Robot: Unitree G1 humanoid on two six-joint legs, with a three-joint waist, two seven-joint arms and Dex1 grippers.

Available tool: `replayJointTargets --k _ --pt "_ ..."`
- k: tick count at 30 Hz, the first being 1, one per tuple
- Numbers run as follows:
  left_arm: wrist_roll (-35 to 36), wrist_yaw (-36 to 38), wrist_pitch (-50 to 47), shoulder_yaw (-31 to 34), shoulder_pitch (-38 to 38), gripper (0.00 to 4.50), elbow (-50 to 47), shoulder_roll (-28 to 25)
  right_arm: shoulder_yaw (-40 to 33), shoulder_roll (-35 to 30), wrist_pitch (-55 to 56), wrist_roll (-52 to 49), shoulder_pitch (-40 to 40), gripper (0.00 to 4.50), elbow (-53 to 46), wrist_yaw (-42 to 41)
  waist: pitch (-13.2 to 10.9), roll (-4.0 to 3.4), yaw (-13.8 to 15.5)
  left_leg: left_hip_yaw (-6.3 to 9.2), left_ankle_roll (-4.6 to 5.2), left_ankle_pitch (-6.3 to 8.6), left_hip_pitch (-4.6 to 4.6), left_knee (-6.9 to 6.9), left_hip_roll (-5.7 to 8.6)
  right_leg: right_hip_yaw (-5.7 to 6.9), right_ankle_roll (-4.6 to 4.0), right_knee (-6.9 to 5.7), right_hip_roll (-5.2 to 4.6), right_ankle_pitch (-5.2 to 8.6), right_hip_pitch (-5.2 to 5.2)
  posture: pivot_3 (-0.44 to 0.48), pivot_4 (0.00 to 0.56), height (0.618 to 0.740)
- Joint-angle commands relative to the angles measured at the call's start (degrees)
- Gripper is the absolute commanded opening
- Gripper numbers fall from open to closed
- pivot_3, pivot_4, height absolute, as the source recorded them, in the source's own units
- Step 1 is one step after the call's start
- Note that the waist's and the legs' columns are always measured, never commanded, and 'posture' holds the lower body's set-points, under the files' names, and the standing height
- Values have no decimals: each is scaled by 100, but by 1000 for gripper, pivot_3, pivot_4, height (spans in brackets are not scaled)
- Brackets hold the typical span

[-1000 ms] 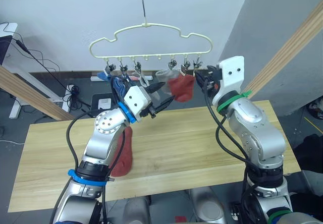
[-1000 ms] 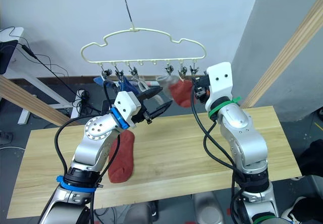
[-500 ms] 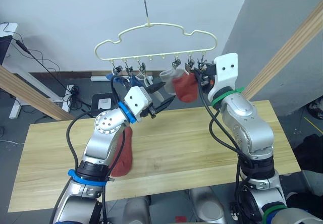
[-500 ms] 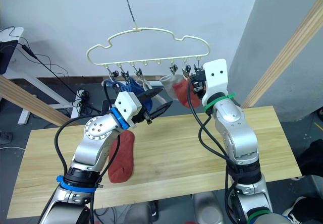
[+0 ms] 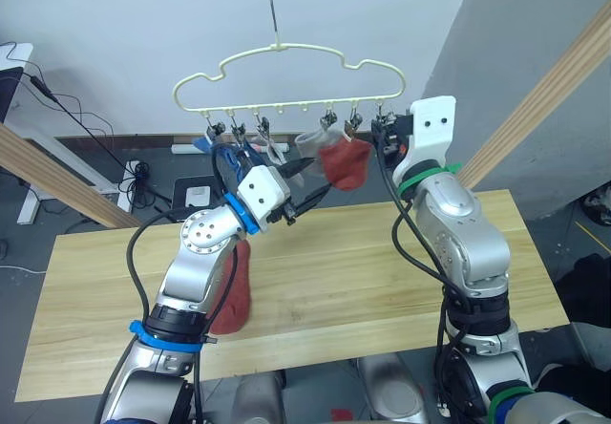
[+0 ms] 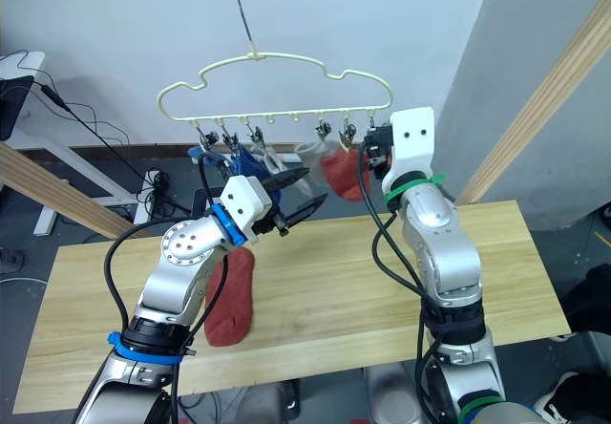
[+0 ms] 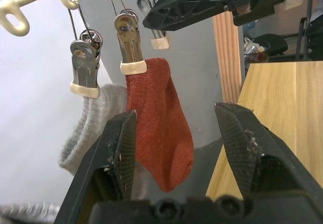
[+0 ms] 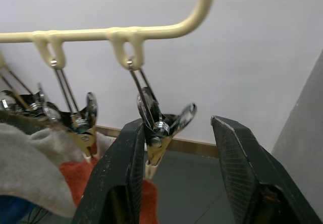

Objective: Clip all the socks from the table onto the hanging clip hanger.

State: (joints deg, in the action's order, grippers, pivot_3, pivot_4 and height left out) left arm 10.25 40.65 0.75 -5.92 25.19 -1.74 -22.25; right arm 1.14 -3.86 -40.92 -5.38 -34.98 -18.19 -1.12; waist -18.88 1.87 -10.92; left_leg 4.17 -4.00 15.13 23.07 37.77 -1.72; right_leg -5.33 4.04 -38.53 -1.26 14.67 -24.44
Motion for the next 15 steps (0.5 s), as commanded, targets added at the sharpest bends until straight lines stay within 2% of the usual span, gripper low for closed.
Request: replayJointTargets --k 1,15 --pt "-10 14 132 -7 -13 2722 -175 28 -121 78 -30 -85 -92 2135 -229 31 0 0 -3 0 0 0 0 0 0 0 0 0 0 0 0 -222 303 733" --pt "-62 9 187 -57 1 2722 -127 33 -15 152 52 -187 -377 2135 125 -205 0 0 -7 0 0 0 0 1 0 0 0 -2 0 0 0 -221 298 733"
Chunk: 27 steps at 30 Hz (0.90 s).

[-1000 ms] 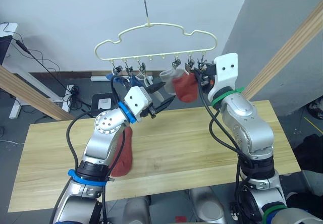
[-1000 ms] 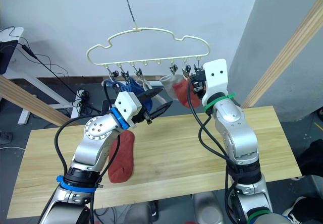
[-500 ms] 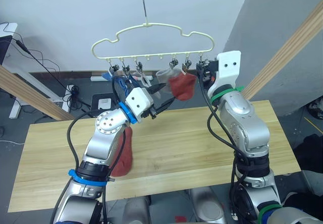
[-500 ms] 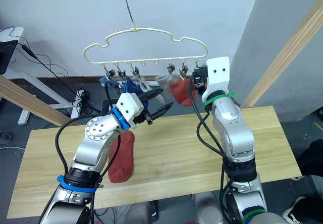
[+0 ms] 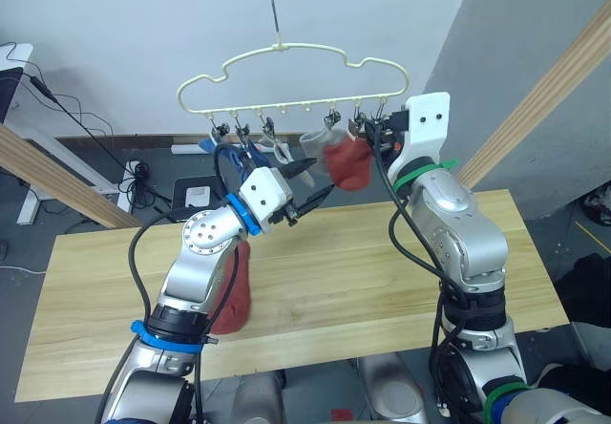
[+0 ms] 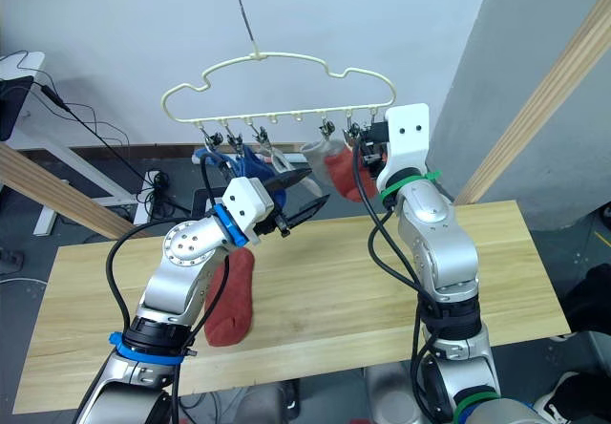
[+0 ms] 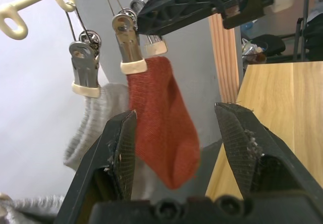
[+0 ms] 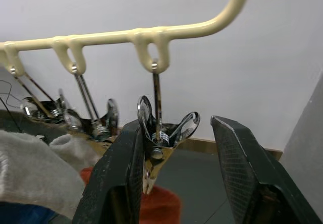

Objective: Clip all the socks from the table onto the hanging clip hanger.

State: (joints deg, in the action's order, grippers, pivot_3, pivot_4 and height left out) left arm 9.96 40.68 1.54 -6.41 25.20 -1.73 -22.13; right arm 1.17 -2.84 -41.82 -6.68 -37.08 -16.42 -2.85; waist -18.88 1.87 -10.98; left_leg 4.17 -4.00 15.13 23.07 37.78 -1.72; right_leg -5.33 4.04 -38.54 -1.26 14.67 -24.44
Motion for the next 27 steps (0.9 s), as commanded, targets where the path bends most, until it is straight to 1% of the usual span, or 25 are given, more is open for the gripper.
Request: replayJointTargets --k 1,18,27 --pt "-36 6 111 -10 0 2722 -125 22 -14 64 153 -53 -194 2135 -19 -30 0 0 -1 0 0 0 0 0 0 0 0 0 0 0 0 -221 298 733" --pt "-128 24 149 -37 -66 2722 -100 30 291 139 244 50 -207 2135 56 -168 0 0 -4 1 0 0 0 0 0 1 0 -1 0 0 0 -220 299 733" --pt "-160 39 161 -43 -119 2722 -126 2 289 246 280 195 -214 2135 93 -17 0 0 -3 1 0 0 0 1 0 1 -1 -2 -1 0 0 -217 299 733"
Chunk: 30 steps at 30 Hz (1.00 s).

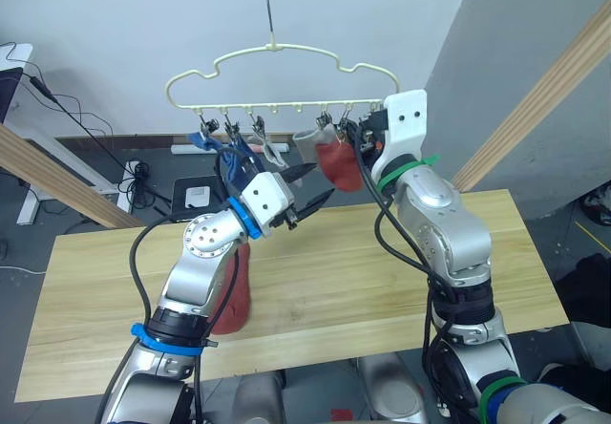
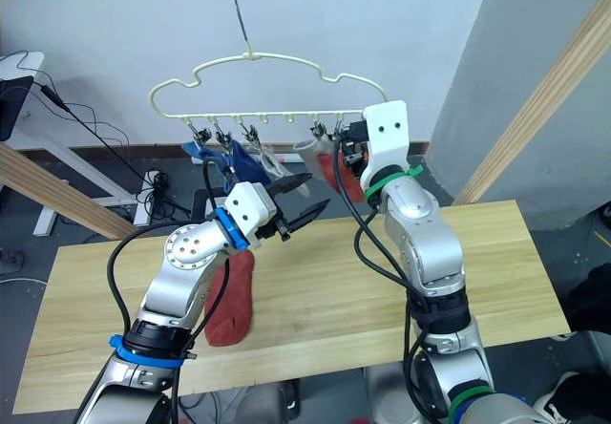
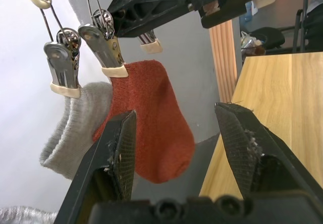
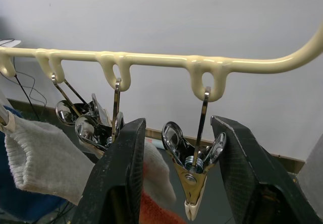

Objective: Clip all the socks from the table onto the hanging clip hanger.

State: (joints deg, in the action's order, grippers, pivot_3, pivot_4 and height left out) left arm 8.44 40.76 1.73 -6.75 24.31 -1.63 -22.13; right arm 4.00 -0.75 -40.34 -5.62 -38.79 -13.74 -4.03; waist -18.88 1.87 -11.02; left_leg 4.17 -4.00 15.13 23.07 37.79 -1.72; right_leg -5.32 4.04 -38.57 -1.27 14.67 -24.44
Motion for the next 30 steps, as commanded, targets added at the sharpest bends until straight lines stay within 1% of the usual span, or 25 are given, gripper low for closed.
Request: replayJointTargets --k 1,7,9,11,30 --pt "-9 33 144 -9 -35 2722 -137 -3 -3 37 130 113 -32 2135 -184 147 0 0 0 0 0 0 0 0 0 0 0 0 0 0 0 -219 300 733" --pt "-34 48 174 -36 -49 2722 -113 3 -33 81 124 185 69 2135 -306 350 0 0 -1 0 0 0 0 0 0 0 0 0 0 0 0 -223 300 733" --pt "-44 53 184 -42 -51 2722 -104 9 -37 103 124 197 97 1744 -341 393 0 0 -2 0 0 0 0 0 0 0 0 0 0 0 0 -223 300 733" --pt "-49 61 188 -45 -54 2722 -103 12 -25 112 123 217 116 1228 -368 404 0 0 -2 0 0 0 0 0 0 0 0 0 0 0 0 -225 301 733" --pt "-93 127 241 -67 -56 2722 -66 24 -24 97 253 268 78 1228 -419 421 0 0 -5 0 0 0 0 0 0 0 0 -1 0 0 0 -227 296 733"
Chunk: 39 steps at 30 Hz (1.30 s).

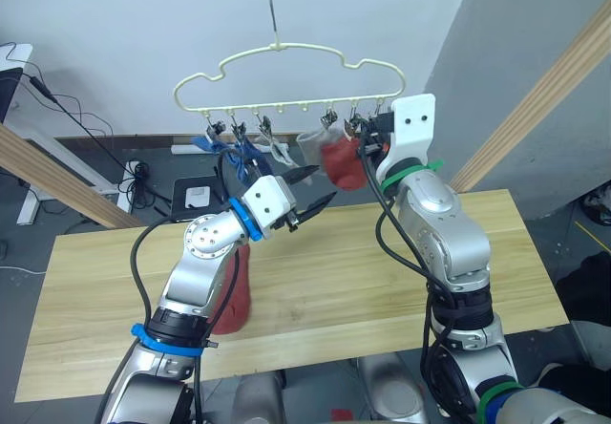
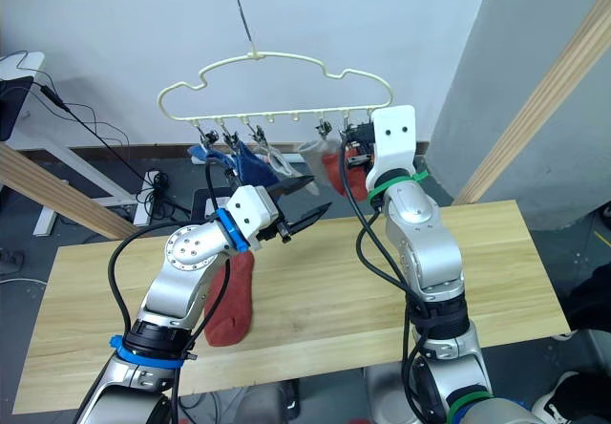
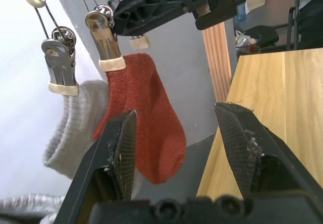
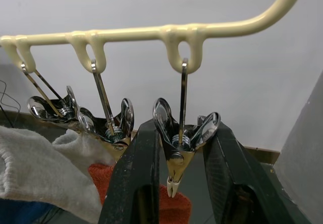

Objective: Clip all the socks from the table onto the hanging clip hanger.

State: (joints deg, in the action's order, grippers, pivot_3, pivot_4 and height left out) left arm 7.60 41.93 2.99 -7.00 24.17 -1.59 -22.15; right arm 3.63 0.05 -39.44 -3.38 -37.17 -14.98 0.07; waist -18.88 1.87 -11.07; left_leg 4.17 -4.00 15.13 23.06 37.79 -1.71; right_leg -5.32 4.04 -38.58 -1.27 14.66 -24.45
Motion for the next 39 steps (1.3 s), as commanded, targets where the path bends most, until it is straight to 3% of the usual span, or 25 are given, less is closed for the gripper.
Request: replayJointTargets --k 1,22,25,38,39 --pt "-13 9 116 -43 -48 2722 -74 24 19 15 171 48 -84 1228 -297 10 0 0 0 0 0 0 0 0 0 0 0 0 0 0 0 -227 296 733" --pt "-56 12 151 -61 -82 2722 -78 3 96 -18 318 113 -103 1228 -192 -3 0 0 1 0 0 0 0 1 0 0 0 -1 0 0 0 -222 297 733" --pt "-69 22 161 -59 -73 2722 -64 4 103 -15 358 115 -99 603 -181 -15 0 0 0 0 0 0 0 1 0 0 0 -1 0 0 0 -222 296 733" --pt "-105 40 217 -50 -61 2722 -16 -10 115 14 359 97 -61 603 -165 -28 0 0 1 0 0 0 0 1 0 0 0 -2 0 0 0 -221 294 733" --pt "-106 41 224 -51 -62 2722 -10 -10 112 21 365 93 -54 817 -168 -27 0 0 1 0 0 0 0 1 0 0 0 -2 0 0 0 -221 294 733"
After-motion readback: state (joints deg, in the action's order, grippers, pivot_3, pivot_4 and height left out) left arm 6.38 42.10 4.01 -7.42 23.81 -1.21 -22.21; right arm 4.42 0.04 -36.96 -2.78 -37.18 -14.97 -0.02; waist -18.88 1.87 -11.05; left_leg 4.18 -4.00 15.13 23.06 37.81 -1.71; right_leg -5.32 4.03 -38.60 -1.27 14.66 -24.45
